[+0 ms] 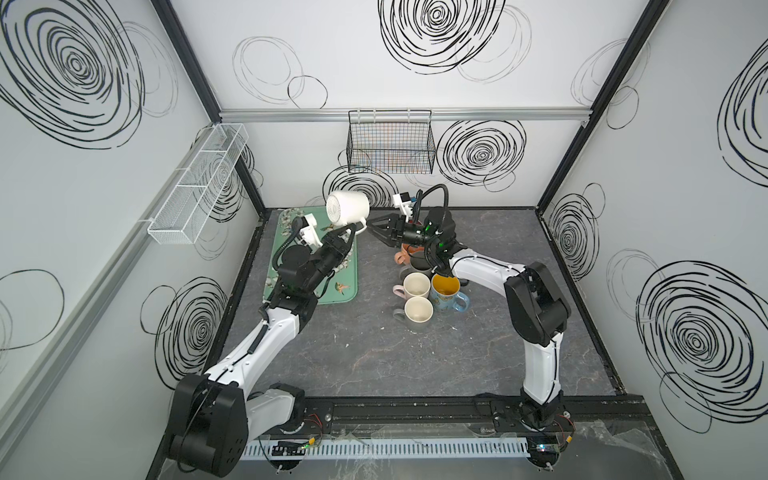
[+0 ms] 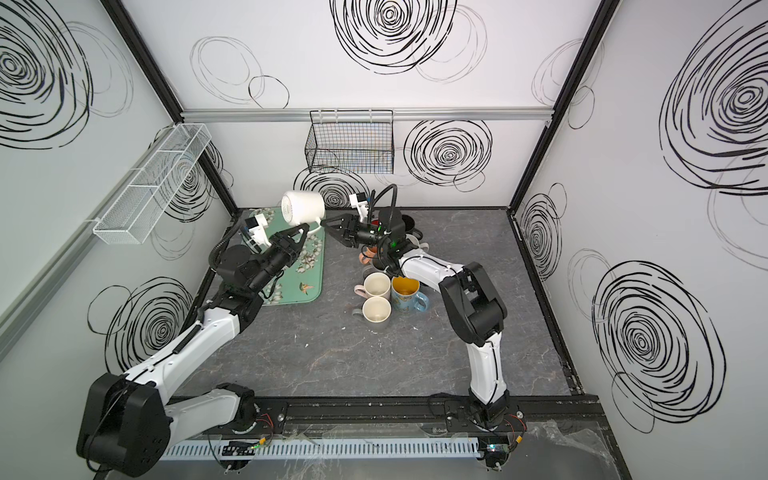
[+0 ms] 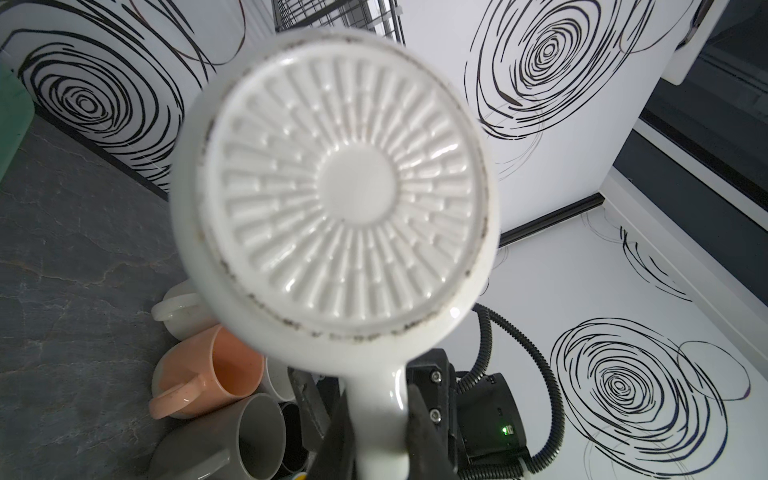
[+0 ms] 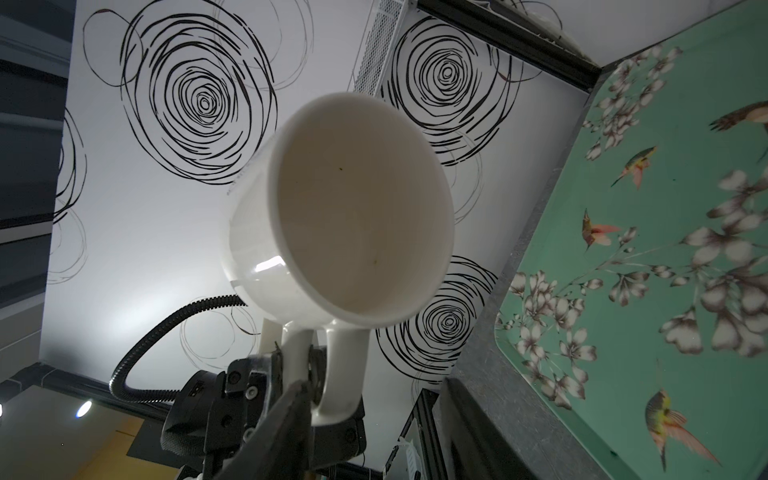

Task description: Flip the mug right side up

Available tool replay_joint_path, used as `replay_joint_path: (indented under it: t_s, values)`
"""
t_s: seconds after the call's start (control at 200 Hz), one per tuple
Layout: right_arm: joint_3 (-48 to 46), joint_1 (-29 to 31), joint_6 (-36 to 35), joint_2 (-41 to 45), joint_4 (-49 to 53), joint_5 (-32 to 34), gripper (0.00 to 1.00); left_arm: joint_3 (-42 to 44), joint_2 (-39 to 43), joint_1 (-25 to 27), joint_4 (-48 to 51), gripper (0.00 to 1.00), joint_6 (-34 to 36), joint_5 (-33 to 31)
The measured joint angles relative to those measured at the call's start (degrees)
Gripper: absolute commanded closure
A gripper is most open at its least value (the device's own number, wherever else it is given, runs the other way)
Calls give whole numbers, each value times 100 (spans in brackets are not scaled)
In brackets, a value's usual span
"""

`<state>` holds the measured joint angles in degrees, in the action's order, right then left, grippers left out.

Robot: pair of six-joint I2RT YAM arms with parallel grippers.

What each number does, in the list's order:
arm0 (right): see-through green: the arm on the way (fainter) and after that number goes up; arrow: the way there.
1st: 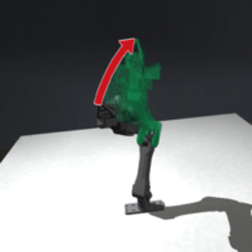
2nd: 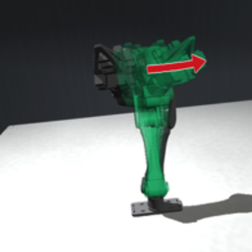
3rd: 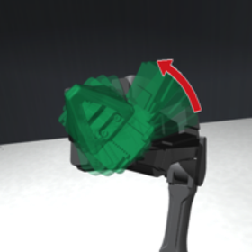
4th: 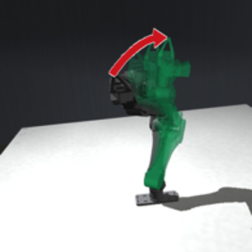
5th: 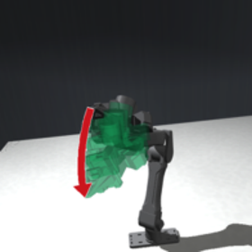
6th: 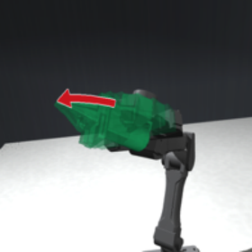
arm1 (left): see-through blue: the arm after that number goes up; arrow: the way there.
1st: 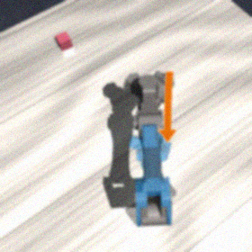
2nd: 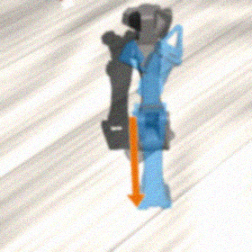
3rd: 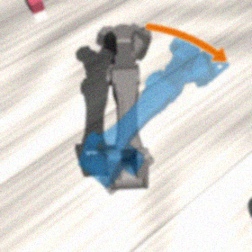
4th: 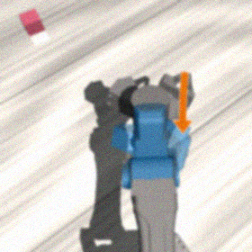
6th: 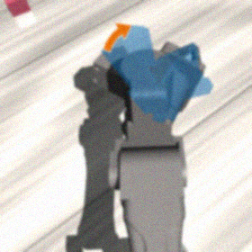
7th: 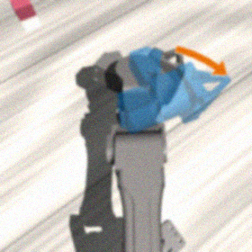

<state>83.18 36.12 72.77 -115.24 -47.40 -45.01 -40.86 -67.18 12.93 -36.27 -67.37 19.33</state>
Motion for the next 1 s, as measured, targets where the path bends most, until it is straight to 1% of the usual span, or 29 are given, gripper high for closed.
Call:
replay_joint_path:
  t_s: [0.125,0.175,0.24,0.295,0.365,0.37,0.385,0.405,0.435,0.5,0.62,0.635,0.741,0.811,1.001]
  values:
    - [131,61,212,-98,-282,-44,48,0,0,101,-61,100,-26,17]
    - [142,76,258,-122,-348,-68,51,2,-2,129,-98,100,-42,17]
    - [168,92,334,-164,-442,-120,57,0,-4,153,-142,100,-66,15]
    - [201,101,433,-210,-542,-157,67,0,-15,162,-166,100,-81,15]
    - [240,107,623,-271,-737,-199,85,0,-31,162,-151,100,-96,0]
    - [240,109,732,-278,-728,-188,86,0,-31,162,-151,100,-101,2]
    - [245,111,695,-282,-785,-205,89,0,-33,155,-151,100,-61,4]
    - [256,114,903,-310,-824,-201,94,0,-33,153,-116,100,-52,-26]
    - [278,109,960,-321,-970,-212,100,11,-46,136,-98,100,-4,-37]
    - [282,96,1078,-321,-1067,-227,100,11,-66,142,-179,100,4,-24]
    - [225,55,1043,-313,-1134,-219,100,11,-79,142,-197,100,11,26]
    - [219,46,1029,-310,-1134,-219,100,11,-83,142,-197,97,15,35]
    - [164,20,754,-208,-964,-247,100,11,-92,142,-155,87,74,114]
    - [142,2,389,-61,-691,-275,100,2,-92,142,-162,78,138,203]
    - [-26,-46,-1126,614,345,-328,100,-162,-20,175,-162,53,315,610]
